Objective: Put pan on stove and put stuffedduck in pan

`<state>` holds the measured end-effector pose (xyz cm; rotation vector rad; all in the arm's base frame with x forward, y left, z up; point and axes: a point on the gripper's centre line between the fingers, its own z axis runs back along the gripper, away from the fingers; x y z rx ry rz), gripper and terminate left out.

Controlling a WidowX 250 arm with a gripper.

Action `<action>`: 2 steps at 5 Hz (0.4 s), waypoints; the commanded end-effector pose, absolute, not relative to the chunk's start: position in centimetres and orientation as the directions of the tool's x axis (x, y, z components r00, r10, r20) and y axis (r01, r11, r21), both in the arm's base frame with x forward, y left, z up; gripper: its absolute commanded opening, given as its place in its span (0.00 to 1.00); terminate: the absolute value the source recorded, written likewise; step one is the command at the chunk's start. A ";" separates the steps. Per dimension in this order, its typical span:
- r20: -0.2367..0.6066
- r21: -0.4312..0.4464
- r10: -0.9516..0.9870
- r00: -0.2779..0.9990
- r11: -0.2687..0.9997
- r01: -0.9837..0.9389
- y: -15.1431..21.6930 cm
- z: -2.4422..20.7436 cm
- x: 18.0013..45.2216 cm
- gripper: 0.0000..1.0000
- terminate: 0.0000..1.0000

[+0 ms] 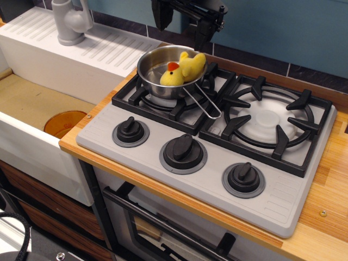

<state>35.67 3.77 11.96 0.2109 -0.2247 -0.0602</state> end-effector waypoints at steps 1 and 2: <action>0.278 0.217 -0.080 0.957 0.976 0.018 3.2 13.8 36.6 1.00 0.00; 0.262 0.248 -0.063 0.963 0.969 -0.004 3.1 13.7 36.7 1.00 0.00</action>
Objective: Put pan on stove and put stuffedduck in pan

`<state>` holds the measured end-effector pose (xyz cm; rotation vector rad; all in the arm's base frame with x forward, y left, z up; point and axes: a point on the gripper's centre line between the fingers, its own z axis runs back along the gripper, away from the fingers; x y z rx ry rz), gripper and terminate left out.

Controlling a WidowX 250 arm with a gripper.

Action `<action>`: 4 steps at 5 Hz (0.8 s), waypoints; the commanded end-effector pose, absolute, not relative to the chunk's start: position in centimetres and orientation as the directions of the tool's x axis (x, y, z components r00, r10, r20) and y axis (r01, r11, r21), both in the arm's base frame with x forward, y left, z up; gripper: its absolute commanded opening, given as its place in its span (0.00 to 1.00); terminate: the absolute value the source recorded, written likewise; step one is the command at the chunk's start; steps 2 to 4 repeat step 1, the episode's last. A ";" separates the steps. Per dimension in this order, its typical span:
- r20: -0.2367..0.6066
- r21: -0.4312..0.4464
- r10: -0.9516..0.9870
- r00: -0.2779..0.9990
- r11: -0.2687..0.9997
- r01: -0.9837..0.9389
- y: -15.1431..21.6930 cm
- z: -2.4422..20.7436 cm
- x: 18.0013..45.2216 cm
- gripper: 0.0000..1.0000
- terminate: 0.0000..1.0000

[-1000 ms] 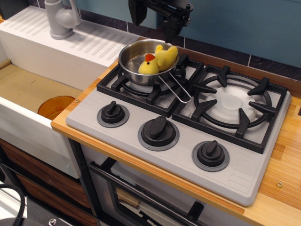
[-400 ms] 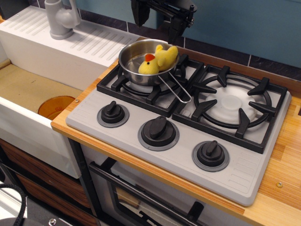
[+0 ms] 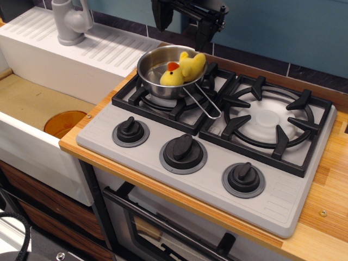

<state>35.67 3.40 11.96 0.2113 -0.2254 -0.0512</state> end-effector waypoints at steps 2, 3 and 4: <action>0.263 0.274 -0.054 0.963 0.962 -0.021 2.9 13.6 36.6 1.00 1.00; 0.263 0.274 -0.054 0.963 0.962 -0.021 2.9 13.6 36.6 1.00 1.00; 0.263 0.274 -0.054 0.963 0.962 -0.021 2.9 13.6 36.6 1.00 1.00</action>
